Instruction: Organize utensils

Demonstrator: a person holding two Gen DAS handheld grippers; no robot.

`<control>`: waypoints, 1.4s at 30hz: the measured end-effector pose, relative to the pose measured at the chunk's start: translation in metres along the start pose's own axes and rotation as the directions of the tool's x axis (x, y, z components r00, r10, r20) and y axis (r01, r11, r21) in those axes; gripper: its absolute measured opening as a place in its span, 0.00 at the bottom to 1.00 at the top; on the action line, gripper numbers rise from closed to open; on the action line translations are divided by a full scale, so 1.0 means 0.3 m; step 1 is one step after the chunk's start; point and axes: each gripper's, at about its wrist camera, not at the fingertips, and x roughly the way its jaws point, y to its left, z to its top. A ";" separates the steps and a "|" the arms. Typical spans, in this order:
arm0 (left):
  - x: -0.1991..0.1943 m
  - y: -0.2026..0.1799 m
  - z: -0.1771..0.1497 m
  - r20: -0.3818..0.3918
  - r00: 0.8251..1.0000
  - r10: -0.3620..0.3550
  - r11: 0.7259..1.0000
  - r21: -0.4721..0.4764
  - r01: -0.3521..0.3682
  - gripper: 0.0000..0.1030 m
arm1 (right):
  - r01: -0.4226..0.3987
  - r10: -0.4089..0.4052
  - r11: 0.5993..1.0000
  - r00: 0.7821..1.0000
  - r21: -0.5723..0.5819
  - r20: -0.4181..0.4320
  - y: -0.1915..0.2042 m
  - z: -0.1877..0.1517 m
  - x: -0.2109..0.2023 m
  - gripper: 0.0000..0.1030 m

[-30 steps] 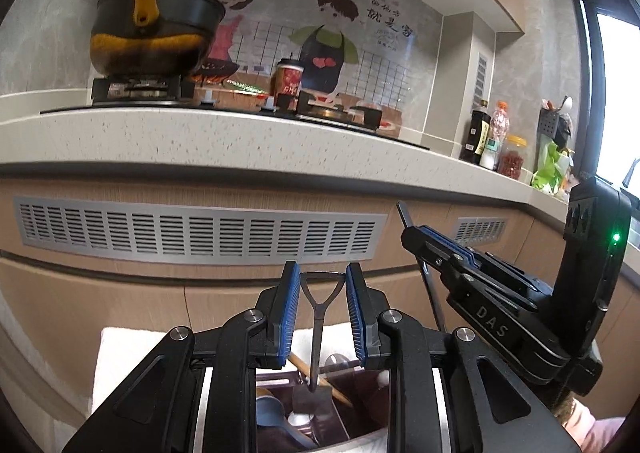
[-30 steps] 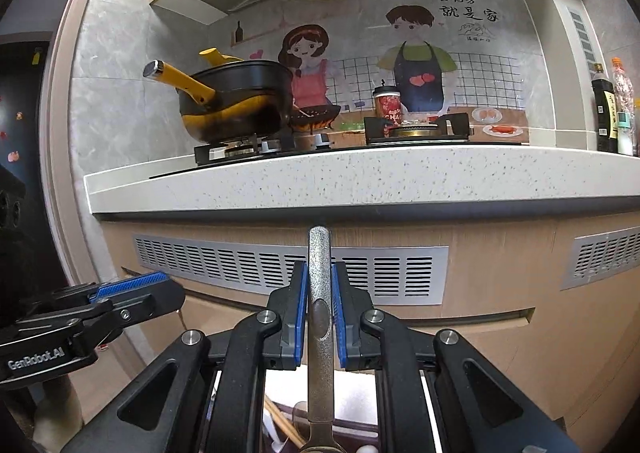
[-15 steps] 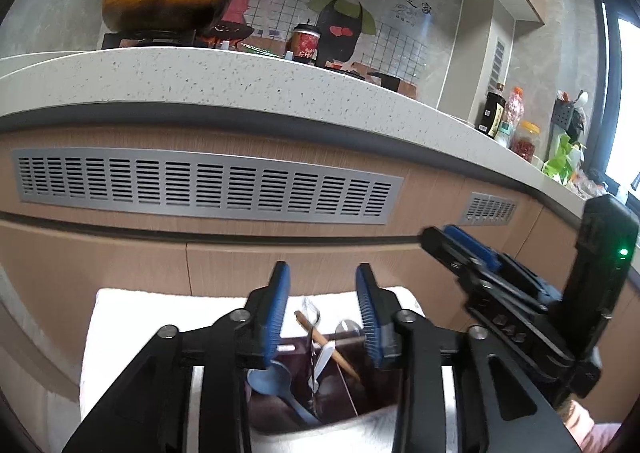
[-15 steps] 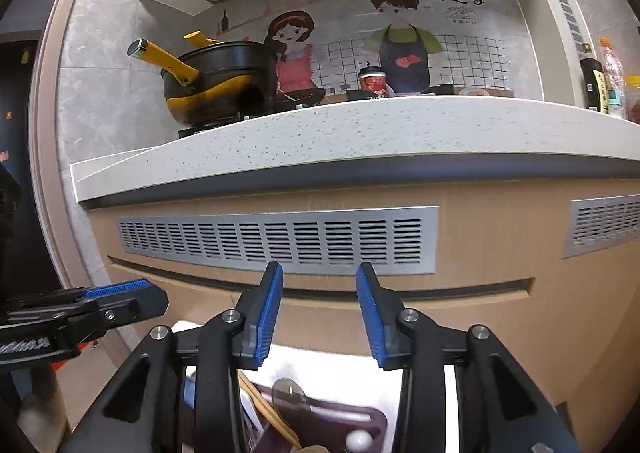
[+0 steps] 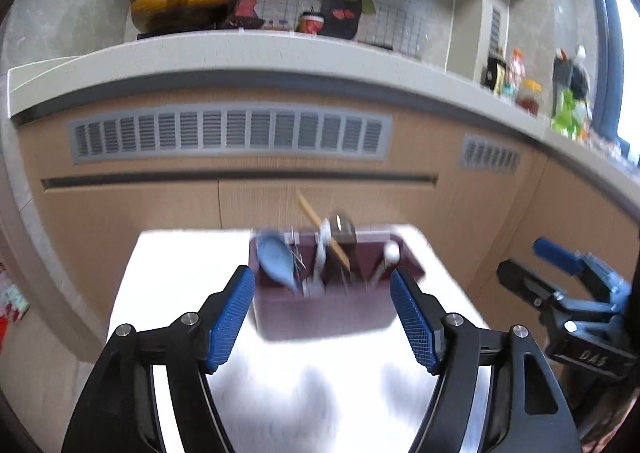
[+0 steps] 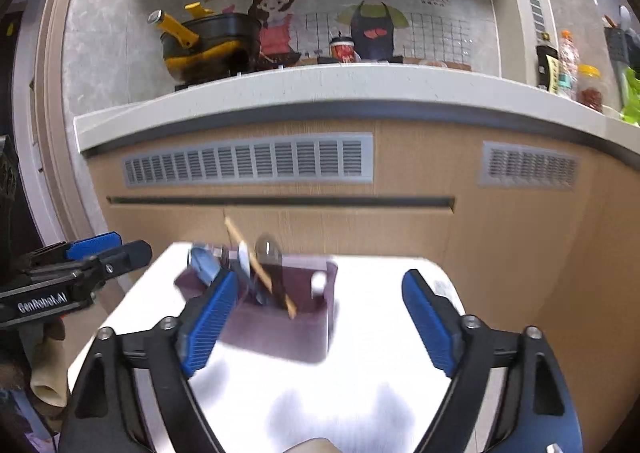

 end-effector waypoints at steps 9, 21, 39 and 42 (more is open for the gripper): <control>-0.158 -0.055 -0.261 -0.027 0.990 0.136 0.991 0.025 -0.135 0.95 | 0.076 -0.083 0.995 0.989 -0.061 -0.121 0.066 -0.206 -0.123 0.92; -0.260 -0.085 -0.320 -0.029 0.981 0.190 0.981 -0.020 -0.191 1.00 | 0.115 -0.116 0.993 0.988 -0.014 -0.104 0.054 -0.298 -0.222 0.93; -0.265 -0.085 -0.312 -0.032 0.981 0.192 0.981 -0.018 -0.193 1.00 | 0.104 -0.104 0.995 0.990 -0.012 -0.092 0.059 -0.291 -0.244 0.94; -0.262 -0.086 -0.315 -0.037 0.981 0.190 0.981 -0.017 -0.191 1.00 | 0.104 -0.104 0.995 0.990 -0.010 -0.090 0.059 -0.291 -0.247 0.94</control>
